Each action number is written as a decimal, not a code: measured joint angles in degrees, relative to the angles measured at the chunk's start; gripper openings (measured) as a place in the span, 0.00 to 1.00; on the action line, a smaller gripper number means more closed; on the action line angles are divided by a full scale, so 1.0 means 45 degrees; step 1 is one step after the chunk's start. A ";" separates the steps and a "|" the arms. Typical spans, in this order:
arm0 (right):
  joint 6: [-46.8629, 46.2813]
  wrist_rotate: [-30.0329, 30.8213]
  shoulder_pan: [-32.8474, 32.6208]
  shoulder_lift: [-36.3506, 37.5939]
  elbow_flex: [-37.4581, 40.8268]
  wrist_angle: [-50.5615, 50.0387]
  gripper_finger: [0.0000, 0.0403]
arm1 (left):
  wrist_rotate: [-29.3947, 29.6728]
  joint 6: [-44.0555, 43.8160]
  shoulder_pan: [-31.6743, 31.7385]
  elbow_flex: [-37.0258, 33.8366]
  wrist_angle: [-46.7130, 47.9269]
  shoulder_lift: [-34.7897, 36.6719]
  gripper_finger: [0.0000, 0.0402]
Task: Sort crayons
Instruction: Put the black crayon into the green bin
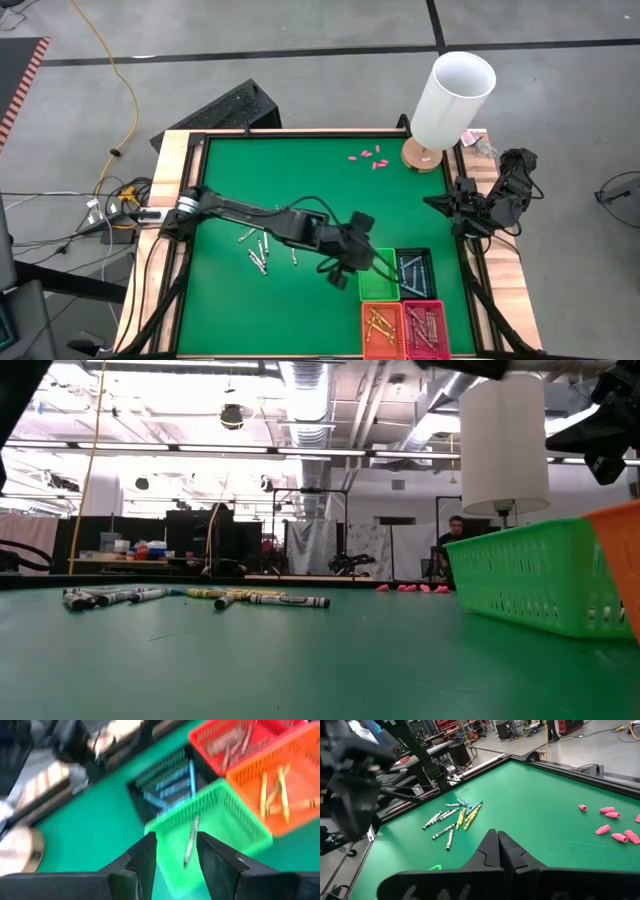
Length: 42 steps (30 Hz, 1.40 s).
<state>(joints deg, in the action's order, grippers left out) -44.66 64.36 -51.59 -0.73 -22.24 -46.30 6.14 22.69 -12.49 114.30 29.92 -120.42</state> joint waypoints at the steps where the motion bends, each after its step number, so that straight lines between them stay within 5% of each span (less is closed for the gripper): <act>1: 0.0000 -0.0005 0.0000 0.0000 0.0005 -0.0009 0.00 | 0.0318 -0.0109 -0.0014 -0.0027 0.0603 0.0295 0.31; 7: 0.0000 -0.0005 0.0000 0.0000 0.0000 0.0010 0.00 | 0.1096 -0.1306 -0.0003 -0.2332 0.0918 0.2450 0.23; 14: 0.0000 -0.0004 0.0000 0.0000 0.0000 0.0000 0.00 | 0.2330 -0.3152 -0.0097 -0.8644 -0.3078 0.4895 0.16; 19: 0.0003 -0.0005 0.0000 0.0000 0.0000 -0.0011 0.00 | 0.2457 -0.3379 -0.0083 -1.1370 -0.5232 0.5168 0.16; 28: 0.0004 0.0009 0.0000 0.0000 0.0005 -0.0001 0.00 | 0.1025 -0.3861 0.0448 -1.3011 -0.6811 0.4891 0.19; 42: 0.0000 0.0019 0.0000 0.0000 0.0005 -0.0025 0.00 | 0.0374 -0.3689 0.0691 -1.3192 -0.6406 0.3975 0.46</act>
<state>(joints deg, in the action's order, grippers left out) -44.66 64.45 -51.59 -0.73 -22.22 -46.42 7.82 6.09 -9.38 54.94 1.09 -102.53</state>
